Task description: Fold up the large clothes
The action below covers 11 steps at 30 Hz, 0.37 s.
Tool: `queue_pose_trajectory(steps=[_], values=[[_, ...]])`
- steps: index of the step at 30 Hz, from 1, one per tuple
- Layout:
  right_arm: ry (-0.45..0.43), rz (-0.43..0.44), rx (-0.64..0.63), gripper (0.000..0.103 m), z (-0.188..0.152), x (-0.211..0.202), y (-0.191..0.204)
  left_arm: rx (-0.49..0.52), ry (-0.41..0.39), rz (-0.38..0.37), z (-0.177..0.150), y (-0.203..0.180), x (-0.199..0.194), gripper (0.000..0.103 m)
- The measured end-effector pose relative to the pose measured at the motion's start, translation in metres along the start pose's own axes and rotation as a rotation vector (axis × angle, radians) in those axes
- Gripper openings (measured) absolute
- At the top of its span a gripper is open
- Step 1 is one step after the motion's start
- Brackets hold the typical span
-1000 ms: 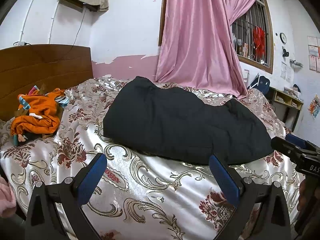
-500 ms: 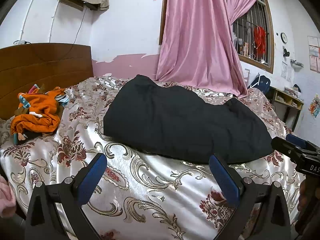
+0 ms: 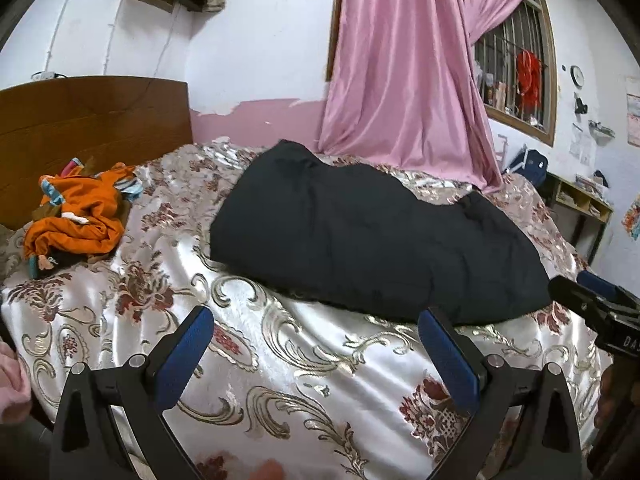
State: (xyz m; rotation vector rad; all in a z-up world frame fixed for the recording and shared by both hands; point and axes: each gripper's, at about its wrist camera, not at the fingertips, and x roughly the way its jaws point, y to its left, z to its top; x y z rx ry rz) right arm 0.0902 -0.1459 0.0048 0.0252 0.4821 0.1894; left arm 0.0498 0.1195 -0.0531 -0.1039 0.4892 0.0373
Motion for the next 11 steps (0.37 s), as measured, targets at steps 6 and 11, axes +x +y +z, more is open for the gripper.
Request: queue_pose_trajectory(steps=[6, 11], values=[[0.013, -0.001, -0.009, 0.100, -0.0026, 0.0014, -0.0003, 0.025, 0.012, -0.005, -0.0011, -0.0031, 0.0025, 0.103], [0.016, -0.001, -0.009, 0.100, -0.0028, 0.0011, -0.0013, 0.030, 0.016, -0.001, -0.0008, -0.0034, 0.0023, 0.103]])
